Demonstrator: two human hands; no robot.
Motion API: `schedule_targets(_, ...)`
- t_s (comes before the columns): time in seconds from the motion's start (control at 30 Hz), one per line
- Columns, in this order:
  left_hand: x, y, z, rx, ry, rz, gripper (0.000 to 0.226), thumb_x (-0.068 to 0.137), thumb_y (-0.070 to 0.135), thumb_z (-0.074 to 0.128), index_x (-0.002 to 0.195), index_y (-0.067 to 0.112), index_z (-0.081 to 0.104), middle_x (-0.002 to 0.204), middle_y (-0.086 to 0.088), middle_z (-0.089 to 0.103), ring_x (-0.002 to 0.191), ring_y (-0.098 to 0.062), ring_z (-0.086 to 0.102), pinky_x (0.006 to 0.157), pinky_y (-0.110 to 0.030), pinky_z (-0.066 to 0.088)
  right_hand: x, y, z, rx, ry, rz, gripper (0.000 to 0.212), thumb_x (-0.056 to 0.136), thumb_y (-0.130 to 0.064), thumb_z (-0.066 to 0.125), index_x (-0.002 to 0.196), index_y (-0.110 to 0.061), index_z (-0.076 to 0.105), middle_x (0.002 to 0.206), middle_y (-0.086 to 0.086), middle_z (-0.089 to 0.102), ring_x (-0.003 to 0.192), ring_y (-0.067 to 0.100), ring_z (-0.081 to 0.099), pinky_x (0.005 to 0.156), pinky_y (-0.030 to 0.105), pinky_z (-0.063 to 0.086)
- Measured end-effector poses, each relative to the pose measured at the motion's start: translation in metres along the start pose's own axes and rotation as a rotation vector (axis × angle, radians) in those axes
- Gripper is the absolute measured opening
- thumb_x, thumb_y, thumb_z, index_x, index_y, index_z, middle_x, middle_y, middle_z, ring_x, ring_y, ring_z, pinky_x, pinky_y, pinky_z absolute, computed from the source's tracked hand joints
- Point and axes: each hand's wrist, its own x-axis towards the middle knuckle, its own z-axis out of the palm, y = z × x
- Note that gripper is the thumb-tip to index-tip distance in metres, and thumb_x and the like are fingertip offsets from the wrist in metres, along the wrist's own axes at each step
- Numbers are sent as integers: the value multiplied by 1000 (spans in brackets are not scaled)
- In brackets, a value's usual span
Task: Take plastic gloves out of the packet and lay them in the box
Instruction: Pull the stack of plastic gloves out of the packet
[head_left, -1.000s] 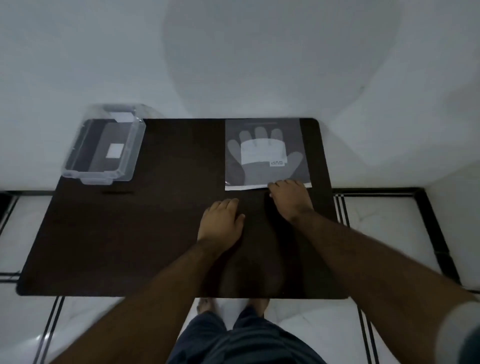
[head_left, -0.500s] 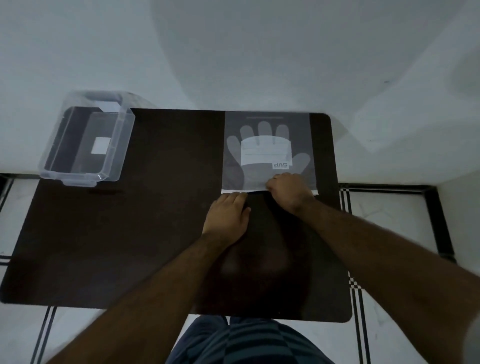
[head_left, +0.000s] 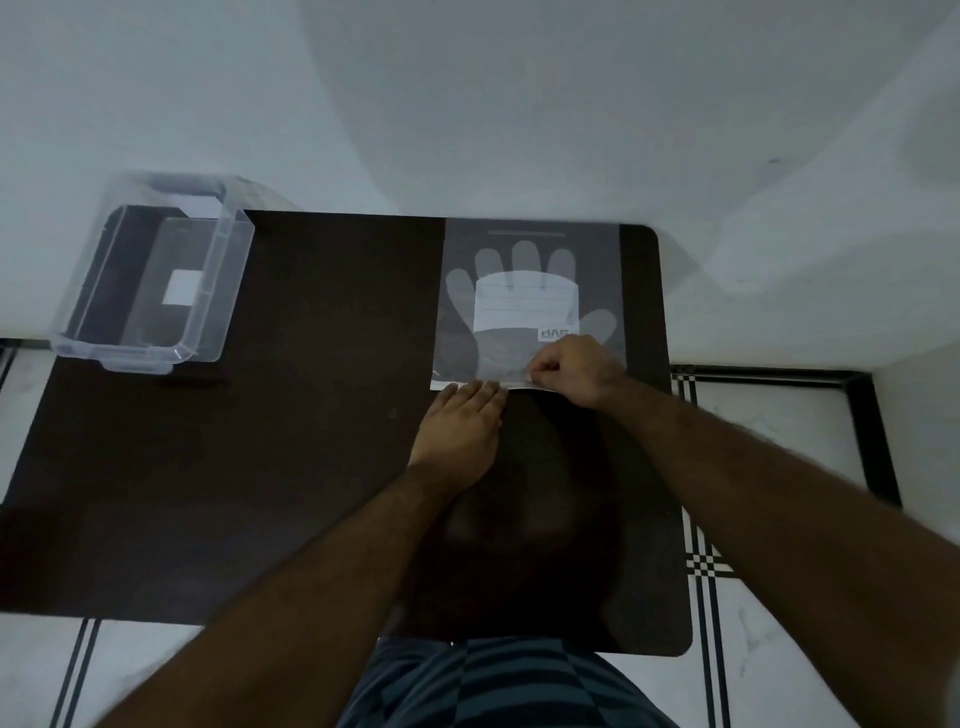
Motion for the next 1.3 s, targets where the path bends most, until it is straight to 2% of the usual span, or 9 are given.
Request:
schedule_targets(0.27,4,-2,-4,20,-70,-16,59,111,36,36,167,20,28,175,-1,26,163,-19,16,132,-45,9,8,-5,-6,-86,-73,-18,12,94,-25,77,105,-21,81,104,-5,77,93,7,67,88,29,52)
schedule_targets(0.53,1,-6,-2,141,-67,90,59,110,37,36,165,18,33,172,-1,34,164,-22,10,132,-52,0,17,-11,-9,-61,-115,45,9,94,-23,76,100,-19,82,98,-4,77,91,10,68,83,30,54)
schedule_targets(0.67,-1,-7,0,139,-89,90,56,110,38,36,163,18,39,168,-1,41,163,-22,16,132,-51,4,19,-15,-12,-14,-81,57,10,96,-20,74,101,-16,81,98,-5,75,92,10,66,82,29,52)
schedule_targets(0.73,0,-4,-3,138,-65,61,54,109,38,38,159,18,46,162,-1,50,159,-24,28,130,-52,14,19,-17,-10,-24,-37,39,11,99,-20,68,102,-16,78,97,-7,71,90,7,64,78,26,50)
schedule_targets(0.8,5,2,-7,126,-37,2,50,108,35,43,155,21,50,151,1,62,148,-26,41,120,-55,27,19,-17,-8,-26,24,18,13,103,-19,62,105,-15,74,98,-6,68,86,4,61,76,25,48)
schedule_targets(0.9,18,7,-12,59,1,-116,51,103,24,49,154,24,51,130,2,74,131,-27,52,107,-51,32,18,-16,-5,19,129,6,11,105,-19,60,105,-16,71,98,-6,66,87,5,60,78,25,49)
schedule_targets(1.0,32,8,-18,-5,50,-208,48,103,21,51,150,25,56,125,0,75,130,-27,55,102,-46,35,19,-12,-4,39,192,-6,10,105,-20,62,103,-14,70,97,-6,66,85,5,60,73,21,46)
schedule_targets(1.13,40,6,-23,-12,38,-208,49,102,36,63,150,26,58,141,-1,66,137,-26,50,111,-46,35,21,-5,0,28,227,-31,7,103,-22,64,101,-19,70,100,-2,70,90,9,63,82,28,53)
schedule_targets(1.3,51,12,-24,39,78,-108,33,107,40,52,129,24,71,116,0,70,112,-22,58,101,-43,43,22,-5,1,48,195,-35,5,102,-21,65,101,-19,69,99,-4,69,90,6,63,82,25,51)
